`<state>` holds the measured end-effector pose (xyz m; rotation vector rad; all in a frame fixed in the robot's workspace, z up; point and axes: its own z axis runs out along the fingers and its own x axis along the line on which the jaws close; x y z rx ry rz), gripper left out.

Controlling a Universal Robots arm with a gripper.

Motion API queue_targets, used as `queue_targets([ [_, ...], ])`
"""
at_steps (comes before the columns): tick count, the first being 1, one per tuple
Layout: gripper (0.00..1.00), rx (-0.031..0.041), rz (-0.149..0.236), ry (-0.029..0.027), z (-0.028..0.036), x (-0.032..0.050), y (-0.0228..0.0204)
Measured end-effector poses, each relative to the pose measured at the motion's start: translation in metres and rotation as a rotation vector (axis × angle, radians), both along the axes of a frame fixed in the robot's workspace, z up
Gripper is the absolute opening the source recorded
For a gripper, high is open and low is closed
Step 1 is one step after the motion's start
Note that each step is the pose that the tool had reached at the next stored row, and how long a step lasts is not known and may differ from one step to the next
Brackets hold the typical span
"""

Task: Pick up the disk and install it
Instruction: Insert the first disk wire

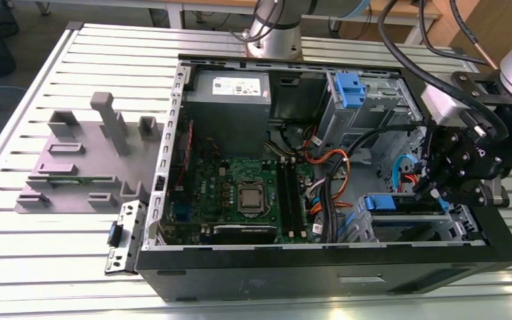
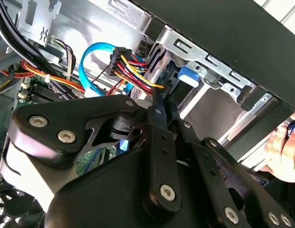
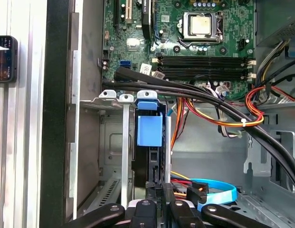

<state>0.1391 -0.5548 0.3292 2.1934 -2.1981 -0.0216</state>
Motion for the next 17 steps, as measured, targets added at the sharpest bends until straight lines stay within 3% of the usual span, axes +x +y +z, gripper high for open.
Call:
queue_targets([
  [12,0.17,0.0025,0.0,0.0001,-0.0018,0.0001,0.0],
  [17,0.25,0.0018,0.0,0.0,0.0071,0.0001,0.0],
])
